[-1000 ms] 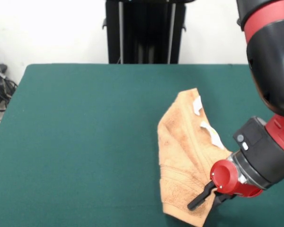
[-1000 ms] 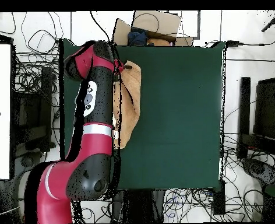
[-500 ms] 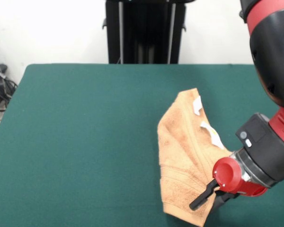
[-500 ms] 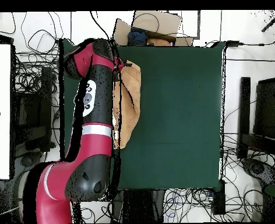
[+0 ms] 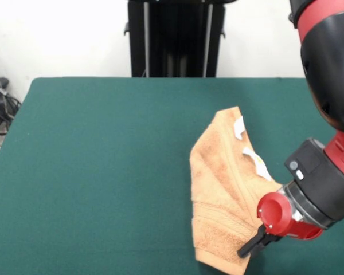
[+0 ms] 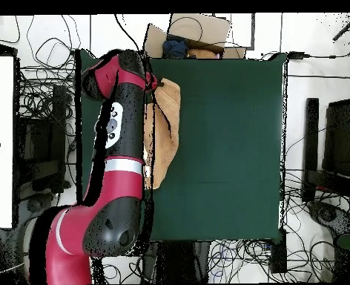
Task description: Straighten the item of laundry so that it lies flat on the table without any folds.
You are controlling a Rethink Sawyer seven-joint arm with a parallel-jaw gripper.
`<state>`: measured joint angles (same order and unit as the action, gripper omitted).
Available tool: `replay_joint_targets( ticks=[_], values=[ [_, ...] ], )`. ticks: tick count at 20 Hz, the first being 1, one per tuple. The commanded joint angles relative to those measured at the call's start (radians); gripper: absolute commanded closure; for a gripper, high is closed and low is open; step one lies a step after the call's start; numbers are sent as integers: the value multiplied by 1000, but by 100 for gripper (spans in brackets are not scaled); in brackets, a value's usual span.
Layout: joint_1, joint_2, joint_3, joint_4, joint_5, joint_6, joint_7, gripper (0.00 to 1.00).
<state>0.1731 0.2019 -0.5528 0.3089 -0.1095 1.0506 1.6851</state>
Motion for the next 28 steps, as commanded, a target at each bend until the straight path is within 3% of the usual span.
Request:
replay_joint_targets(
  ticks=[1, 21, 28],
  values=[
    [-22, 0, 24, 167, -61, -85, 178, 100],
    [-22, -7, 9, 179, -65, -77, 170, 100],
    [-32, -59, 29, 263, -80, -137, 105, 100]
  ],
)
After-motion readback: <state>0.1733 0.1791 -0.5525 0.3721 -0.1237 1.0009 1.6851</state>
